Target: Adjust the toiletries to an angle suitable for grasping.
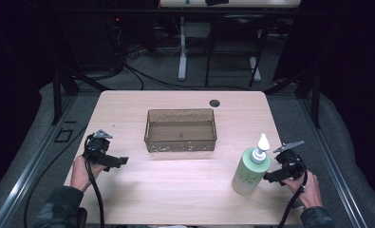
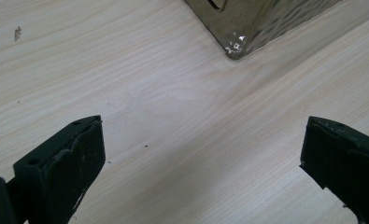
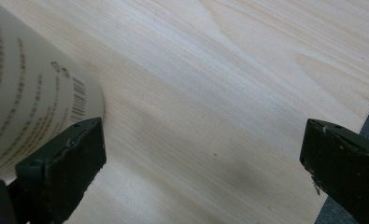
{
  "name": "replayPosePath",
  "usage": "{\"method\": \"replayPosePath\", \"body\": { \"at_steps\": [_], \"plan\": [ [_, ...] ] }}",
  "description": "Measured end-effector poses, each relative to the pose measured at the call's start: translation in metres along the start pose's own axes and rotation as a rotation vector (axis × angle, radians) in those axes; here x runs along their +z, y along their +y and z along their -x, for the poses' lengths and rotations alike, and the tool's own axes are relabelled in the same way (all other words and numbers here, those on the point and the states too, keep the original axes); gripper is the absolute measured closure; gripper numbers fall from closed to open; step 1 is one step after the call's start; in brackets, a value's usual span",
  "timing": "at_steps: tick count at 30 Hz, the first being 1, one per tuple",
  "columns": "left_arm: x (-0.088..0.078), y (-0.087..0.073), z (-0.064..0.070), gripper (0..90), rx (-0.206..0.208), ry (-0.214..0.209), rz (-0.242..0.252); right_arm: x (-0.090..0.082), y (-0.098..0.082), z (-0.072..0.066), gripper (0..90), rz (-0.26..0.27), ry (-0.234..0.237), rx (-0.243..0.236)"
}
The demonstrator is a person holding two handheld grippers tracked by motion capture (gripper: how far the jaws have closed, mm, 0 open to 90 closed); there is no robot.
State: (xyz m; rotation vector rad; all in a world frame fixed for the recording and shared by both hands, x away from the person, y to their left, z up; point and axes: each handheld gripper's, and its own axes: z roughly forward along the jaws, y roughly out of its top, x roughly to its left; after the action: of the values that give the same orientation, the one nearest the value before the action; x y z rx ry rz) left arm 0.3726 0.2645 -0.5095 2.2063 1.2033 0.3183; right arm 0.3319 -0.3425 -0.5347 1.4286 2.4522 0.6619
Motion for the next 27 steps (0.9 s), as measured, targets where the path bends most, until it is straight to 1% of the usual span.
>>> {"method": "replayPosePath", "body": {
  "at_steps": [2, 4, 5, 6, 7, 9, 10, 13, 14, 15, 16, 17, 18, 19, 20, 21, 23, 27],
  "plan": [
    [0.000, 0.000, 0.000, 0.0, -0.003, 0.000, 0.000, -0.002, -0.001, -0.001, 0.5, 0.004, 0.006, -0.008],
    [0.000, 0.000, 0.000, 0.0, -0.006, -0.002, 0.001, -0.002, 0.000, -0.003, 0.6, 0.008, 0.013, 0.000],
    [0.000, 0.000, -0.001, 0.0, -0.007, 0.000, 0.002, -0.004, 0.000, -0.006, 0.9, 0.012, 0.022, -0.016],
    [0.000, 0.000, -0.001, 0.0, -0.007, 0.000, 0.002, -0.004, 0.000, -0.006, 0.9, 0.012, 0.022, -0.016],
    [0.000, -0.001, -0.001, 0.0, -0.008, -0.001, 0.002, -0.006, 0.000, -0.007, 0.9, 0.009, 0.017, -0.028],
    [0.000, -0.001, 0.000, 0.0, -0.005, -0.001, 0.000, -0.010, 0.001, -0.011, 1.1, 0.019, 0.028, -0.033],
    [0.000, -0.001, 0.000, 0.0, -0.005, -0.001, 0.000, -0.010, 0.001, -0.011, 1.1, 0.019, 0.028, -0.033],
    [0.000, -0.001, 0.000, 0.0, -0.004, 0.000, -0.004, -0.015, -0.001, -0.014, 1.6, 0.024, 0.028, -0.049],
    [0.000, -0.001, 0.000, 0.0, -0.002, -0.001, -0.006, -0.016, -0.003, -0.015, 1.7, 0.030, 0.039, -0.052],
    [0.000, -0.001, 0.000, 0.0, -0.001, -0.001, -0.005, -0.019, -0.006, -0.016, 1.8, 0.030, 0.038, -0.070],
    [0.000, -0.001, 0.000, 0.0, 0.002, -0.003, -0.004, -0.019, -0.006, -0.016, 1.8, 0.030, 0.038, -0.070],
    [0.000, 0.000, 0.000, 0.0, 0.001, -0.005, -0.005, -0.019, -0.008, -0.018, 1.8, 0.042, 0.048, -0.060],
    [0.000, 0.000, 0.000, 0.0, 0.002, -0.007, -0.005, -0.022, -0.010, -0.019, 1.9, 0.048, 0.062, -0.068],
    [0.000, 0.000, 0.000, 0.0, 0.002, -0.007, -0.005, -0.022, -0.010, -0.019, 1.9, 0.048, 0.062, -0.068],
    [0.000, -0.001, 0.000, 0.0, 0.000, -0.010, -0.004, -0.026, -0.012, -0.023, 1.9, 0.059, 0.079, -0.080],
    [0.000, -0.001, 0.000, 0.0, 0.000, -0.009, -0.004, -0.027, -0.013, -0.026, 1.8, 0.064, 0.083, -0.095],
    [0.001, 0.000, 0.000, 0.0, 0.000, -0.008, -0.005, -0.029, -0.014, -0.028, 1.8, 0.071, 0.083, -0.100],
    [0.001, 0.000, 0.000, 0.0, 0.004, -0.008, -0.004, -0.035, -0.019, -0.035, 1.8, 0.105, 0.112, -0.132]
  ]
}}
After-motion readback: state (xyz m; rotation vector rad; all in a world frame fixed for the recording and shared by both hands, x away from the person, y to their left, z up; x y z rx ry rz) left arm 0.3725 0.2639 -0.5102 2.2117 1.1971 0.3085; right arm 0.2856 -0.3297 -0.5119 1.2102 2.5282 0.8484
